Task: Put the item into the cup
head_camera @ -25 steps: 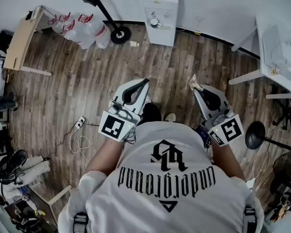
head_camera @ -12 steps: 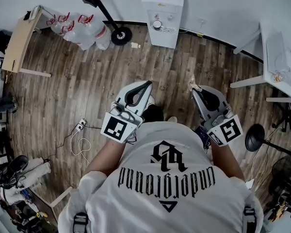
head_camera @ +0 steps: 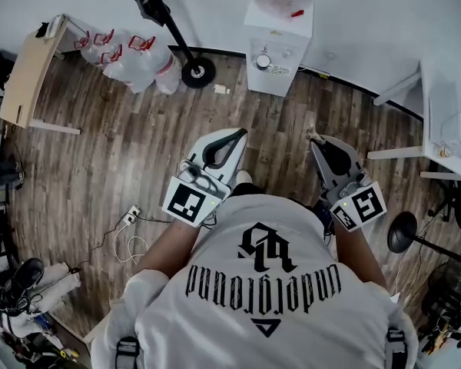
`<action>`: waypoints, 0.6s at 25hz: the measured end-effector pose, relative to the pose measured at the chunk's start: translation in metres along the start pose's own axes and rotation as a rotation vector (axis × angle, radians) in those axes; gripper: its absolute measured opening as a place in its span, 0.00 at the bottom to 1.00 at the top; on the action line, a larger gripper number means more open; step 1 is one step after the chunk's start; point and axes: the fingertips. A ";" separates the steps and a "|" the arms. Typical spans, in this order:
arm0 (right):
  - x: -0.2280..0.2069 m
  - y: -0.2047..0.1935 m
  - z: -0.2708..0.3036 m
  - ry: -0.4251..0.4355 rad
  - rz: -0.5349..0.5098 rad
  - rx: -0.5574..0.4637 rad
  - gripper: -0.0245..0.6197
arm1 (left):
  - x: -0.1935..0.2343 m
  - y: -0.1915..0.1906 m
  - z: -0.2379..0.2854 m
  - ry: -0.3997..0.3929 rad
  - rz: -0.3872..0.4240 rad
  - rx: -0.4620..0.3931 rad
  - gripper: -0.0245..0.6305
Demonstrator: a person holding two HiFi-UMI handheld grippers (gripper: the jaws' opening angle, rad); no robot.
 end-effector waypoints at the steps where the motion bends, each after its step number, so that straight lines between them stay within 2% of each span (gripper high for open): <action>1: 0.000 0.002 0.012 -0.002 -0.002 -0.001 0.10 | 0.010 -0.001 0.000 -0.006 0.003 0.002 0.05; 9: 0.006 0.000 0.088 0.035 0.003 0.021 0.10 | 0.072 -0.016 -0.009 0.020 -0.029 0.016 0.05; 12: -0.001 -0.002 0.107 0.040 0.022 0.027 0.10 | 0.094 -0.018 -0.009 0.047 -0.069 0.009 0.05; 15: -0.012 -0.005 0.124 0.051 0.026 0.036 0.10 | 0.109 -0.021 -0.006 0.069 -0.058 0.015 0.05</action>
Point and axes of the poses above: the fingertips, and each gripper's own axes: z forward along the fingers, x to its left, y out of its top, and after that the axes turned 3 degrees about z, right-handed
